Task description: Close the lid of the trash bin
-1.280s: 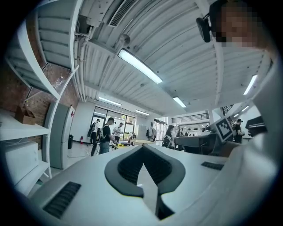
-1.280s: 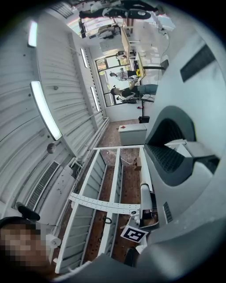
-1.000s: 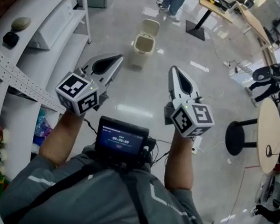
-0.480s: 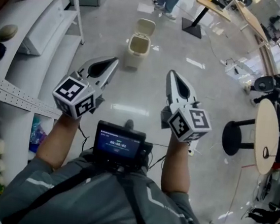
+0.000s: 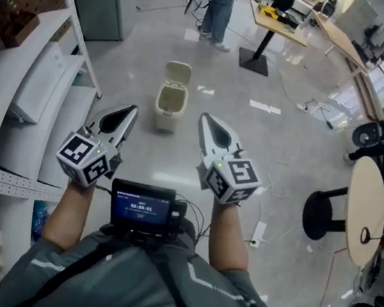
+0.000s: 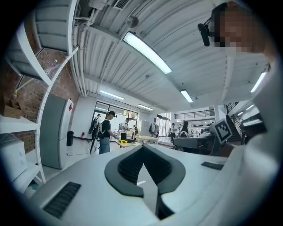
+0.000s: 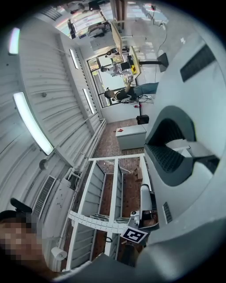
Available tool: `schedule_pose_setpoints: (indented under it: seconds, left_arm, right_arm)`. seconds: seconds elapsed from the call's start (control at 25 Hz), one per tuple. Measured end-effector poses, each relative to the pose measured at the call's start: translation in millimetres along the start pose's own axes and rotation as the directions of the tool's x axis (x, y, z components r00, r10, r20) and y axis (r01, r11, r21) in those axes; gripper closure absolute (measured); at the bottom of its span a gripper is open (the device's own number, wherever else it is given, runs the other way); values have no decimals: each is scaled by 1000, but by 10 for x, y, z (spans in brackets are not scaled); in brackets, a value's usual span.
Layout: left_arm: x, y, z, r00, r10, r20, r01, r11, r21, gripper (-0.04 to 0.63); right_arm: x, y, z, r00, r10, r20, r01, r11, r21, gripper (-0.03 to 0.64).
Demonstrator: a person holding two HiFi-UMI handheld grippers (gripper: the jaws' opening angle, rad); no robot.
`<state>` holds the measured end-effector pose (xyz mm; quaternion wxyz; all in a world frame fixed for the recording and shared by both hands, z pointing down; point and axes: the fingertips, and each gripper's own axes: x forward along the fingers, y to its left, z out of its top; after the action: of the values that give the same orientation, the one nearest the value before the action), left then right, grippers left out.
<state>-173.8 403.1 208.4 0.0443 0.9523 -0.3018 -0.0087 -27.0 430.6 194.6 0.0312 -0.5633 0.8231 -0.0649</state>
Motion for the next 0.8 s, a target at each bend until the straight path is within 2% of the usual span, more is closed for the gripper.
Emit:
schedule_pose_setpoints:
  seconds: [0.2, 0.36, 0.52, 0.64, 0.8]
  left_arm:
    - [460, 251, 32, 999, 46, 4, -46, 999, 1, 600]
    - [752, 409, 33, 999, 45, -12, -45, 999, 14, 600]
    - [1001, 719, 37, 999, 40, -7, -40, 999, -4, 600]
    - [1172, 1013, -6, 1000, 30, -5, -31, 999, -28, 600]
    - [1407, 1463, 77, 1000, 9, 9, -9, 1000, -16, 600]
  right_arm:
    - [334, -515, 20, 1000, 11, -18, -11, 1000, 1, 606]
    - [582, -726, 20, 999, 18, -30, -18, 1000, 15, 606]
    - [932, -892, 10, 999, 5, -42, -4, 1000, 21, 606]
    - [1219, -981, -2, 999, -18, -47, 19, 1000, 16, 606]
    - [1678, -1113, 49, 997, -73, -40, 73, 997, 22, 606]
